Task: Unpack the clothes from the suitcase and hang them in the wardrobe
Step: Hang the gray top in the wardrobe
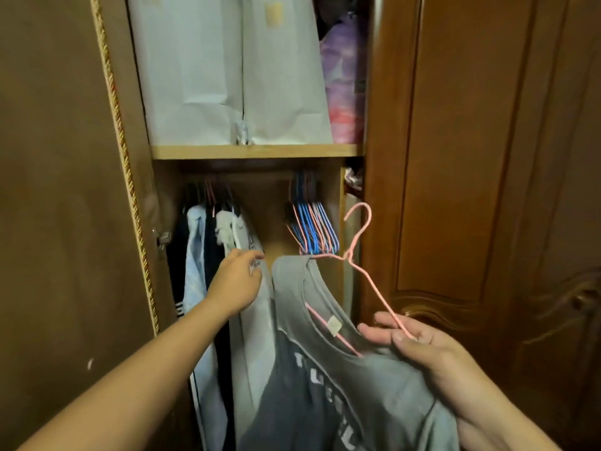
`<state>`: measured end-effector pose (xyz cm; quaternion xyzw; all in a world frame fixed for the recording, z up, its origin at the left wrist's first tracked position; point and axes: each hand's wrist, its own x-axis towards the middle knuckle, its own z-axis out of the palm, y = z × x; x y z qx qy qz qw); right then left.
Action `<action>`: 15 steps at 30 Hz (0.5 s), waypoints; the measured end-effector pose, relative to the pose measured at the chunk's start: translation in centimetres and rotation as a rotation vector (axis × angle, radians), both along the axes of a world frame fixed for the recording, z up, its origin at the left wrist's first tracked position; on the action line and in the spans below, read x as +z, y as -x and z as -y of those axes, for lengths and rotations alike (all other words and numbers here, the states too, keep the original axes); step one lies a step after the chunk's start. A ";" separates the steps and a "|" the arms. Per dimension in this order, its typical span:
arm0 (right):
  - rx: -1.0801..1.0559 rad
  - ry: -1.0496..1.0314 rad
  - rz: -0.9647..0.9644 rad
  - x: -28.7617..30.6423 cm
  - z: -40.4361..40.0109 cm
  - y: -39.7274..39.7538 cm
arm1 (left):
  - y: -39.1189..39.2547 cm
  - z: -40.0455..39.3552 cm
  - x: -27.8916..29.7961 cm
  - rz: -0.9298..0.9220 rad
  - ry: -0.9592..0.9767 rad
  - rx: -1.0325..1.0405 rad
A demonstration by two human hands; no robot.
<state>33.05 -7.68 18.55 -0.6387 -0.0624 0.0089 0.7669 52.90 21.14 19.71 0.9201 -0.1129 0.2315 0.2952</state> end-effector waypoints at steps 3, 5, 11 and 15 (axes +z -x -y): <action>-0.077 0.203 0.105 0.3 -1.2 -3.1 | -2.1 -1.5 -0.6 0.002 -0.082 0.037; -0.097 0.313 0.168 1.3 -1.6 -5.0 | -3.6 -2.6 -0.4 0.005 -0.135 0.073; -0.042 0.373 0.246 0.9 -3.6 -15.0 | -6.8 -3.8 0.1 0.012 -0.070 0.177; 0.028 0.256 0.214 0.6 -4.4 -20.8 | -6.6 -5.0 0.6 0.060 -0.135 0.228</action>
